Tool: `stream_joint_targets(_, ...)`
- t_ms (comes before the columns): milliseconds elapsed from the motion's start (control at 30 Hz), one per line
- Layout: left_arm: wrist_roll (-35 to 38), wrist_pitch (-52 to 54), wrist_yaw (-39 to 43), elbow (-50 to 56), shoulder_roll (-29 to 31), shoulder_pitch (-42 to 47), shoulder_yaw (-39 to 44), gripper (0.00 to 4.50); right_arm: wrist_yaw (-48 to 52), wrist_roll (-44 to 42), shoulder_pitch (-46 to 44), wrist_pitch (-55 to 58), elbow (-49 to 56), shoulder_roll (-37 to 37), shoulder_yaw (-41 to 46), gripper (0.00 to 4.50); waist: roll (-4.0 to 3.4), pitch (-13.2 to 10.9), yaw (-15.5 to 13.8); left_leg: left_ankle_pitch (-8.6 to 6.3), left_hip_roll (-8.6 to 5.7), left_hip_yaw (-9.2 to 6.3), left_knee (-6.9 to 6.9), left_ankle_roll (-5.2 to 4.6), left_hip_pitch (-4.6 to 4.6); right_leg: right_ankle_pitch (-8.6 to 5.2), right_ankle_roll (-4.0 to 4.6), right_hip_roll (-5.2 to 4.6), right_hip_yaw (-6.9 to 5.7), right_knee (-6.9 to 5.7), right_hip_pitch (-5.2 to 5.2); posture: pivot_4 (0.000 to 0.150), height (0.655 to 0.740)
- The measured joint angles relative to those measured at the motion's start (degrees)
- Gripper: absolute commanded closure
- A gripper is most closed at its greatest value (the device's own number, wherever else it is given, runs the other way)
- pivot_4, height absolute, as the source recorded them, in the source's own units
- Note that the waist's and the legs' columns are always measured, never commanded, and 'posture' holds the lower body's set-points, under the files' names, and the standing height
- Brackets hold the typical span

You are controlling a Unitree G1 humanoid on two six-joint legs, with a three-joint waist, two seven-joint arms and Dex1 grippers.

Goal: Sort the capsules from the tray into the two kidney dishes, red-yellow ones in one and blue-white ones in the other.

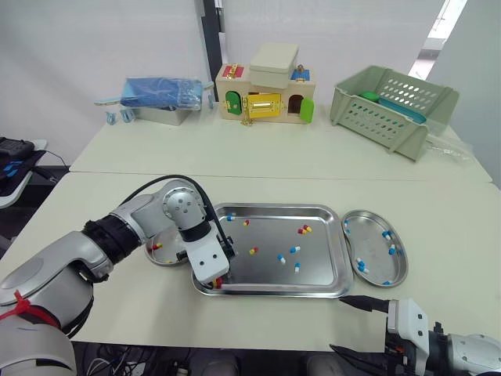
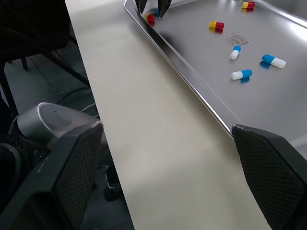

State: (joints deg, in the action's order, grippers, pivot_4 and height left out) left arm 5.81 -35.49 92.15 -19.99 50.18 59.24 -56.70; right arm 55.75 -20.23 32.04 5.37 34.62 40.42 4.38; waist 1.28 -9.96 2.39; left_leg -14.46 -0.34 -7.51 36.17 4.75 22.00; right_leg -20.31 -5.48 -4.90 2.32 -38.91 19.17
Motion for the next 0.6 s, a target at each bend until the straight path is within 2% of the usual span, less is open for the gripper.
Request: stream_joint_targets(600, -3.95, -4.84, 0.06, -5.23, -3.16, -0.13, 2.30, 2.70, -1.24, -0.03, -0.17, 0.30, 0.09, 0.01, -0.02, 0.00, 0.00, 0.00, 0.00, 0.00, 0.00, 0.00, 0.01, 0.00, 0.00, 0.00, 0.00, 0.00, 0.00, -0.01, -0.01, 0.150, 0.7400)
